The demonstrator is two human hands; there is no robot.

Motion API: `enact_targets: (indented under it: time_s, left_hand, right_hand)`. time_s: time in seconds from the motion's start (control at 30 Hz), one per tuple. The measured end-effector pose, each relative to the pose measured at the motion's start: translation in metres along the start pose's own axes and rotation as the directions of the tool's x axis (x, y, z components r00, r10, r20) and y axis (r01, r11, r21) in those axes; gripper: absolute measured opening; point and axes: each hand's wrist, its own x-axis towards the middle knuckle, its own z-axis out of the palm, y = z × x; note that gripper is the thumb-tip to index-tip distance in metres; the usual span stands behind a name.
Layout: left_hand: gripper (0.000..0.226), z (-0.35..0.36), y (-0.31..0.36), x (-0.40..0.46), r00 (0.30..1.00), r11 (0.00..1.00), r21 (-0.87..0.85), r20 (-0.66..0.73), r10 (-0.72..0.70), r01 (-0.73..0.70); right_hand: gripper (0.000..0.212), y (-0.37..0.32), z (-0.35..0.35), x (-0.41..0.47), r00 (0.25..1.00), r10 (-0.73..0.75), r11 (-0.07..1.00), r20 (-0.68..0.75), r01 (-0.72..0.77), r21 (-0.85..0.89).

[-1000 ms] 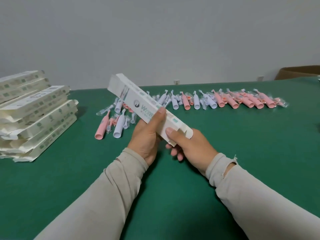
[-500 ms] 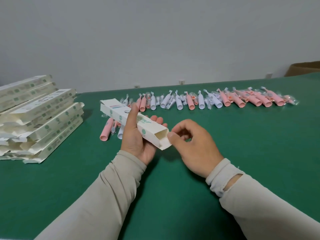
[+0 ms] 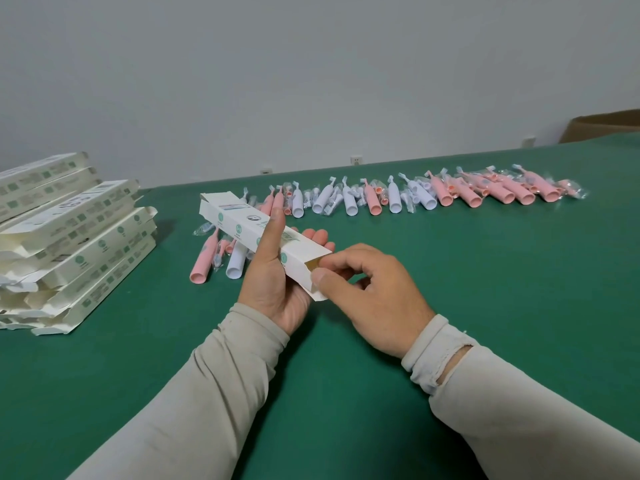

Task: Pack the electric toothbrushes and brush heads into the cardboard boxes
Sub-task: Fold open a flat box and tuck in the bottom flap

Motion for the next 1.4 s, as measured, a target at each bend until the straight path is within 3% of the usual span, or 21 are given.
enact_targets:
  time_s: [0.1, 0.27, 0.6, 0.77, 0.9, 1.0, 1.17, 1.4]
  left_hand:
    - [0.065, -0.004, -0.002, -0.001, 0.997, 0.998, -0.006, 0.052, -0.056, 0.057]
    - [0.069, -0.002, -0.003, -0.002, 0.995, 1.000, -0.008, 0.100, -0.018, 0.019]
    - [0.031, -0.003, -0.014, -0.002, 0.985, 0.996, 0.090, 0.170, -0.012, -0.003]
    - [0.038, -0.003, -0.009, -0.003, 0.990, 0.997, 0.060, 0.133, -0.044, 0.037]
    - [0.077, 0.000, -0.001, -0.005, 0.997, 0.998, 0.023, 0.046, -0.063, 0.062]
    - [0.091, 0.003, 0.004, -0.005, 1.000, 1.000, 0.012, 0.010, -0.023, 0.023]
    - [0.096, 0.005, 0.002, -0.005, 1.000, 1.000, -0.021, 0.014, 0.000, 0.001]
    - [0.077, 0.004, 0.000, -0.004, 0.999, 0.998, -0.059, 0.042, -0.003, 0.006]
  right_hand:
    - [0.042, 0.001, 0.001, -0.001, 1.000, 0.003, 1.000, -0.009, -0.003, 0.028]
    - [0.015, 0.003, 0.001, 0.002, 0.997, 0.030, 0.997, -0.076, -0.025, 0.069]
    - [0.017, 0.002, 0.002, 0.003, 0.988, 0.010, 0.996, -0.151, 0.004, 0.092]
    - [0.014, 0.002, 0.000, 0.003, 0.996, -0.010, 0.999, -0.089, 0.014, 0.046]
    - [0.018, 0.001, -0.002, 0.001, 0.996, -0.090, 0.995, 0.019, 0.091, -0.034]
    - [0.032, 0.000, -0.006, 0.001, 0.978, -0.171, 0.971, 0.123, 0.189, -0.149]
    - [0.025, 0.000, -0.008, 0.004, 0.965, -0.262, 0.939, 0.029, 0.262, -0.222]
    - [0.016, 0.004, -0.009, 0.005, 0.942, -0.332, 0.921, -0.056, 0.311, -0.234]
